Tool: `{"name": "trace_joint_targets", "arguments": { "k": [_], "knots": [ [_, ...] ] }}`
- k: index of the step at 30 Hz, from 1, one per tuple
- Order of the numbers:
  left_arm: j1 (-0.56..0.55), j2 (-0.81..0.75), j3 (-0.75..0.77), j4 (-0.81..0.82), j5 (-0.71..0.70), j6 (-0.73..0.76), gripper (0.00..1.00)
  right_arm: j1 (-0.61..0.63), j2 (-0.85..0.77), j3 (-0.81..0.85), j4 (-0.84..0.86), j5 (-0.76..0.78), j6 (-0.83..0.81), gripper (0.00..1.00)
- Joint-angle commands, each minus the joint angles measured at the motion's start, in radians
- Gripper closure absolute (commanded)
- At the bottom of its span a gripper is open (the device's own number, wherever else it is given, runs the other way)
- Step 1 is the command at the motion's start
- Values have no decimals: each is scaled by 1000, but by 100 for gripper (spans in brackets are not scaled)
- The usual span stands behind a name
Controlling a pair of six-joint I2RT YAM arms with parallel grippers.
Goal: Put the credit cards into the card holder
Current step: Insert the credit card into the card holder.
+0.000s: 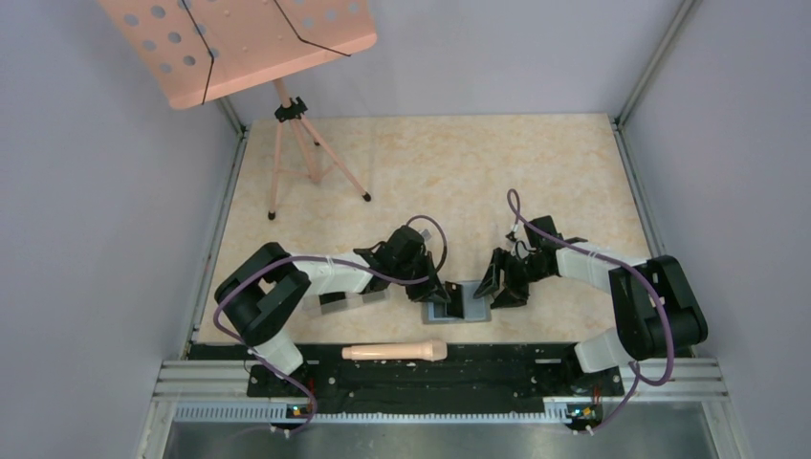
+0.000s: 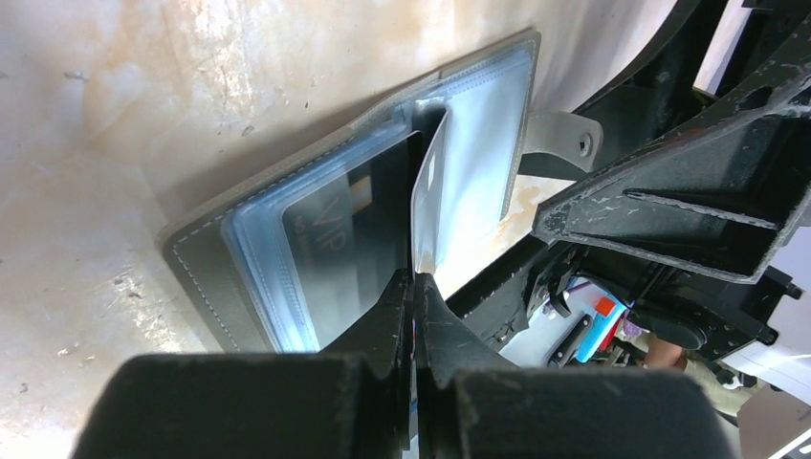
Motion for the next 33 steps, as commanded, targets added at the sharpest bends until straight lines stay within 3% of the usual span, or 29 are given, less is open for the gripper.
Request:
{"name": "trace_joint_targets", "arguments": {
  "k": [1,15,28,33],
  "knots": [
    [-2,-17,20,-85,-4,10,100,9,18,-1,25,21,-21,40],
    [-33,81,115,-172,-25,4,100,10,15,-10,42,2,-8,44],
    [-86,165,269,-345,-36,57,78,9,7,-21,58,-15,6,45],
    [-91,129,284,-380,-70,76,62,10,-2,-27,57,-15,8,45]
  ]
}}
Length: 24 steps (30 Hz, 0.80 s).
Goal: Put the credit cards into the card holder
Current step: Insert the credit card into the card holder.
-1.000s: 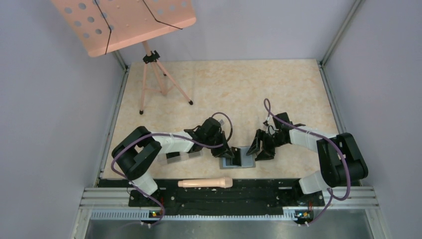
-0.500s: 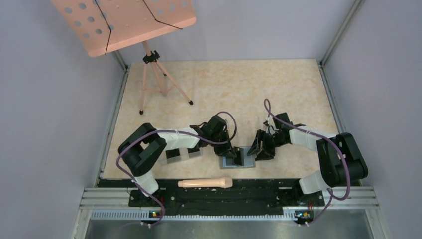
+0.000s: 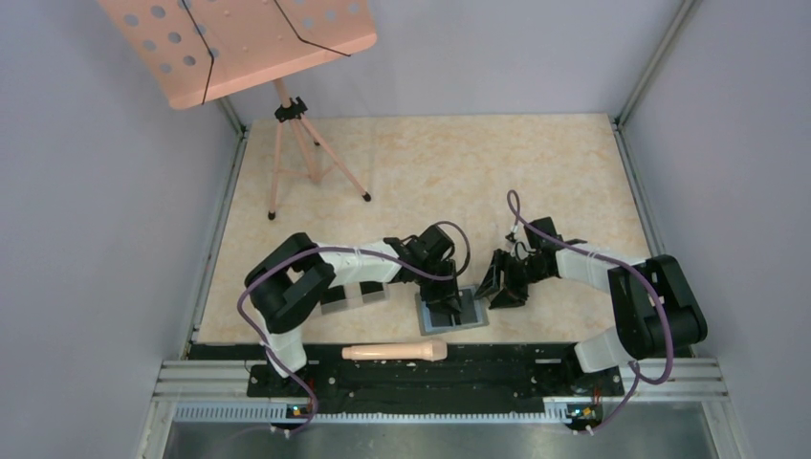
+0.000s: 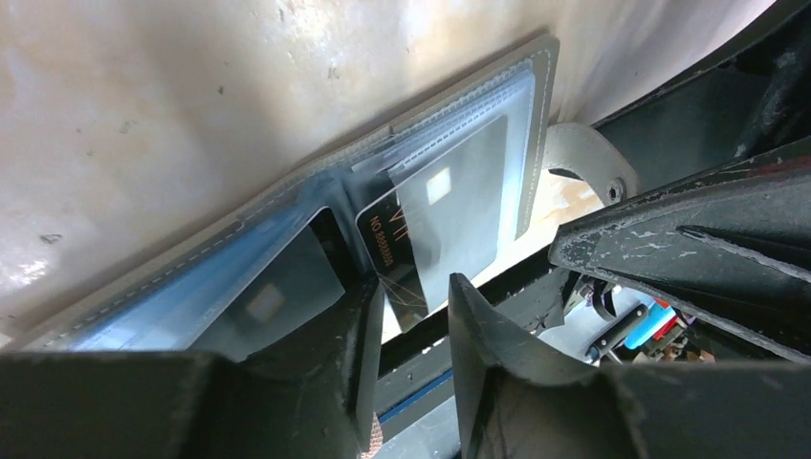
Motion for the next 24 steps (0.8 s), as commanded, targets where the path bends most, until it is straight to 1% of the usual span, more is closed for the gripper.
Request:
{"name": "trace_joint_targets", "arguments": {
  "k": [1,6,11,17,21,24],
  "knots": [
    [-10,-35,29,-58,-42,33,60,11,-10,-14,34,2,0,45],
    [-11,-23,37,-17,-3,35,56,10,-12,-16,34,1,-1,44],
    [-28,43,104,-12,49,57,54,10,-18,-19,34,-5,2,44],
    [-34,76,167,-11,77,67,54,10,-29,-26,37,-11,8,48],
    [-34,62,172,-22,68,77,54,10,-34,-30,36,-12,8,49],
    [-34,40,181,-94,19,107,53,11,-35,-31,35,-10,9,50]
  ]
}}
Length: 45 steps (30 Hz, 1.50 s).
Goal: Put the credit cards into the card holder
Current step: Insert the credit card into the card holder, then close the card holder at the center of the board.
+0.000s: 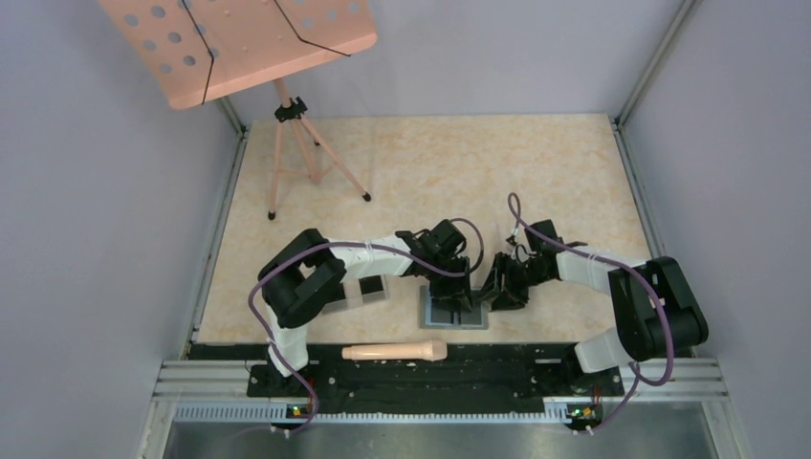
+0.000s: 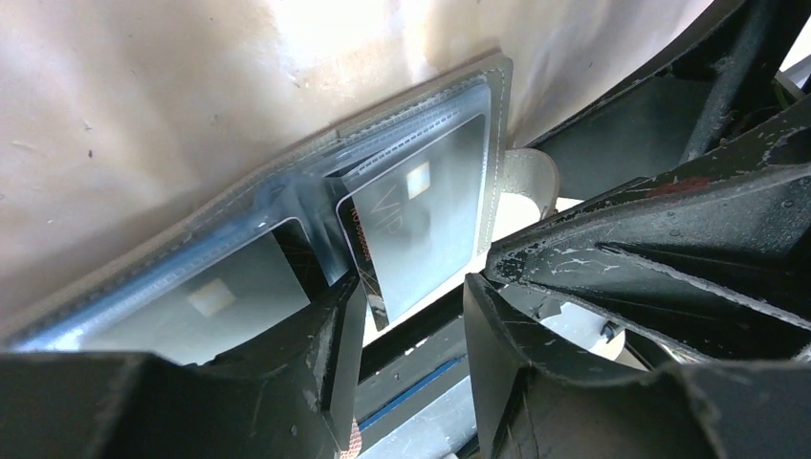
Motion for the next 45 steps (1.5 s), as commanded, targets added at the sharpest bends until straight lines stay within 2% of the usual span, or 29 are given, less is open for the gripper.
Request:
{"name": "trace_joint_targets", "arguments": {
  "k": [1,2,4,8,13,18,25,30,37,45],
  "knots": [
    [-11,-42,61,-60,-42,55,52,10,-27,-11,30,-2,3,49],
    [-11,-51,70,-99,-67,72,51,10,-27,-11,30,-2,2,50],
    [-18,-72,96,-172,-129,108,29,10,-29,-9,29,-1,2,49],
    [-22,-140,110,-269,-246,133,27,11,-32,2,5,6,-11,48],
    [-15,-253,8,-249,-312,111,25,10,-47,43,-49,31,-35,46],
    [32,-333,-164,-141,-241,68,26,12,-57,88,-99,59,-58,45],
    [127,-361,-339,-18,-148,8,27,29,-57,101,-117,74,-64,46],
    [135,-314,-299,-77,-198,41,27,45,-42,76,-93,78,-52,46],
    [136,-224,-255,-36,-145,48,28,51,-9,46,-51,71,-43,48],
    [135,-272,-248,11,-107,29,41,54,5,39,-32,56,-33,48]
  ]
}}
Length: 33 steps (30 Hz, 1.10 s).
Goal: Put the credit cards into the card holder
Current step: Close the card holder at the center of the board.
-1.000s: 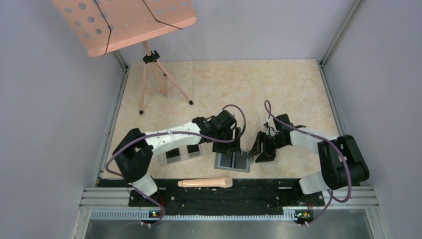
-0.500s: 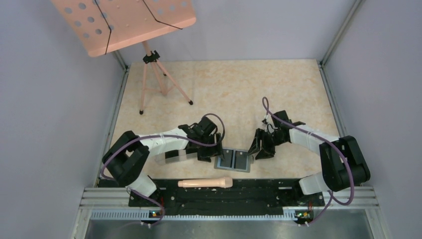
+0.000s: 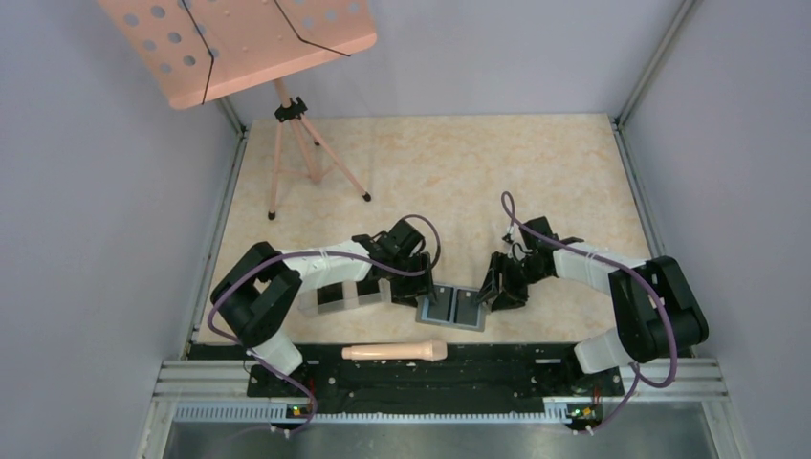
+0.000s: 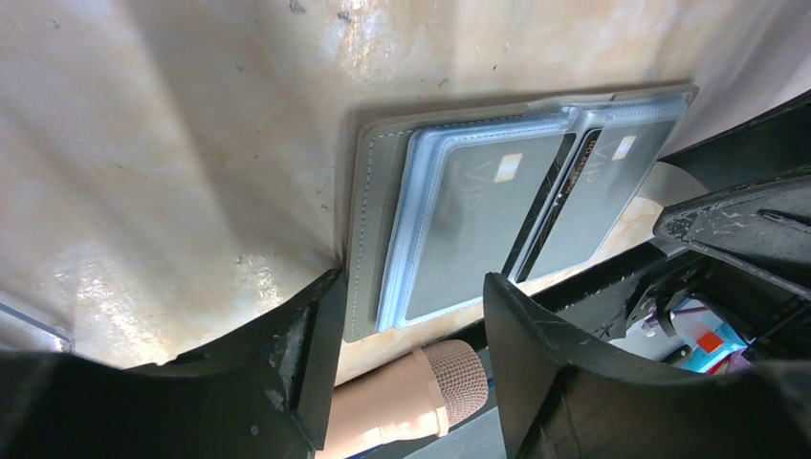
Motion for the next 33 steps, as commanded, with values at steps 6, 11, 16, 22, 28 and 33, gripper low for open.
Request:
{"name": "trace_joint_targets", "arguments": {
  "k": [6,11,16,22,28,33],
  "knots": [
    [-1,-77,20,50,73,-3,54,20,12,7,32,-15,6,49],
    [-15,-92,41,48,97,-5,57,23,17,14,32,-17,7,48],
    [-48,-73,78,48,106,-6,58,24,18,13,38,-21,9,48],
    [-92,-21,130,58,111,-5,58,25,16,8,46,-28,15,48],
    [-118,28,158,115,165,-3,58,25,16,5,46,-29,13,48],
    [-120,88,176,90,167,-12,57,25,0,22,11,-20,0,48]
  ]
}}
